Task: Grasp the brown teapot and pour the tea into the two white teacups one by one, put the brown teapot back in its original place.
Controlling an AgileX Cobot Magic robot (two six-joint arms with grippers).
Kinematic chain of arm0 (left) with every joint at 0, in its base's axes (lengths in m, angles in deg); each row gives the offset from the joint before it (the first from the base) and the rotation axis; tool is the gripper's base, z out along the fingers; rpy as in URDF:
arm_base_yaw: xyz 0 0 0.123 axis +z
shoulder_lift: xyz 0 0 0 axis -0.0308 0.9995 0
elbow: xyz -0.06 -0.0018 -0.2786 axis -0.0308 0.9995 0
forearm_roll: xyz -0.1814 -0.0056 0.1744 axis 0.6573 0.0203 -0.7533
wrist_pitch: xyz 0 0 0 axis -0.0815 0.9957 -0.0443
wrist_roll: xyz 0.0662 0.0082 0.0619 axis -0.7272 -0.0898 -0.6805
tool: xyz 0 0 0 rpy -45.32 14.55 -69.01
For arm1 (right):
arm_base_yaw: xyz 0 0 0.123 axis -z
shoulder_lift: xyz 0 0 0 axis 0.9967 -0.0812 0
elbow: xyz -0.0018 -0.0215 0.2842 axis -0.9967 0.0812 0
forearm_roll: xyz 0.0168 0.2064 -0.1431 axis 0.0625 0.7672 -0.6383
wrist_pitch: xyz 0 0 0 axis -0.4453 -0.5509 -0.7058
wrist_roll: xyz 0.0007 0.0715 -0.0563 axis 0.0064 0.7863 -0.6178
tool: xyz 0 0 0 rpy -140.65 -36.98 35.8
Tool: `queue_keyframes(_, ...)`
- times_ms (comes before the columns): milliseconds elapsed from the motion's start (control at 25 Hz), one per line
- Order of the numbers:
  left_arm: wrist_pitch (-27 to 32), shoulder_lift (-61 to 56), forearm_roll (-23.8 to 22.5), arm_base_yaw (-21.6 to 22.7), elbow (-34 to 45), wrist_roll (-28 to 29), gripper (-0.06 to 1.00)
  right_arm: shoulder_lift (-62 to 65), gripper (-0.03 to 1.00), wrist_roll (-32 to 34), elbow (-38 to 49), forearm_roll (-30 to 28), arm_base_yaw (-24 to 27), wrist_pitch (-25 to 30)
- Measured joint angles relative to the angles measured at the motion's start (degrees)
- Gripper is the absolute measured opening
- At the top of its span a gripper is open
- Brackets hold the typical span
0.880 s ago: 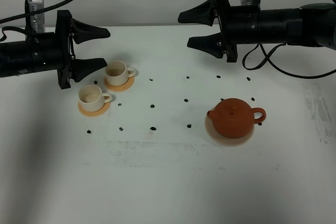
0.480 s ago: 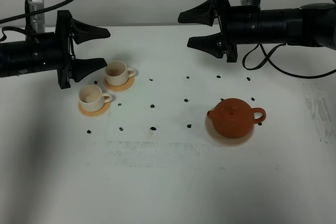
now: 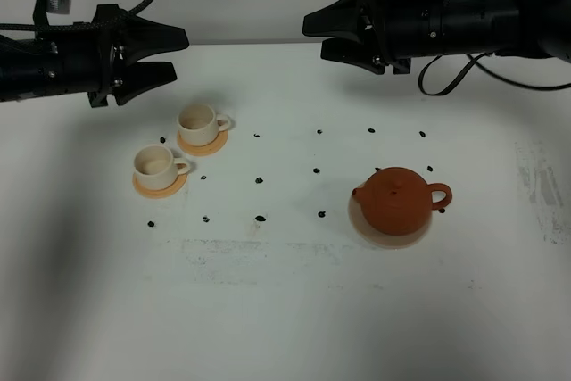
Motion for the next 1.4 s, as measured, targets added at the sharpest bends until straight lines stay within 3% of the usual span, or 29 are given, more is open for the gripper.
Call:
queue_keyframes(280, -10.89, -11.35, -18.28, 0.00, -0.24, 0.32, 0.58, 8.92, 0.50, 2.85, -1.00, -18.81, -0.06, -8.98)
queue_keyframes(520, -13.18, -21.19, -29.02, 0.00, -0.24, 3.07, 0.54, 13.81, 0.50, 12.15, -1.00, -41.20, -2.59, -12.76)
queue_keyframes(600, -13.18, -24.37, -31.54, 0.00, 0.01, 4.54, 0.53, 14.61, 0.50, 14.21, -1.00, -46.09, -4.02, -12.82)
queue_keyframes(960, -13.91, -37.53, -46.29, 0.00, 7.82, 12.38, 0.51, 19.61, 0.50, 15.26, -1.00, -53.21, -6.44, -12.82)
queue_keyframes(1120, -15.73, -46.02, -50.40, 0.00, 13.43, 15.70, 0.51, 21.56, 0.50, 16.88, 0.04, -56.83, -6.44, -13.87)
queue_keyframes(1400, -16.10, -64.38, -56.98, 0.00, 21.36, 20.49, 0.51, 30.27, 0.50, 16.15, 16.03, -59.06, -6.44, -29.70)
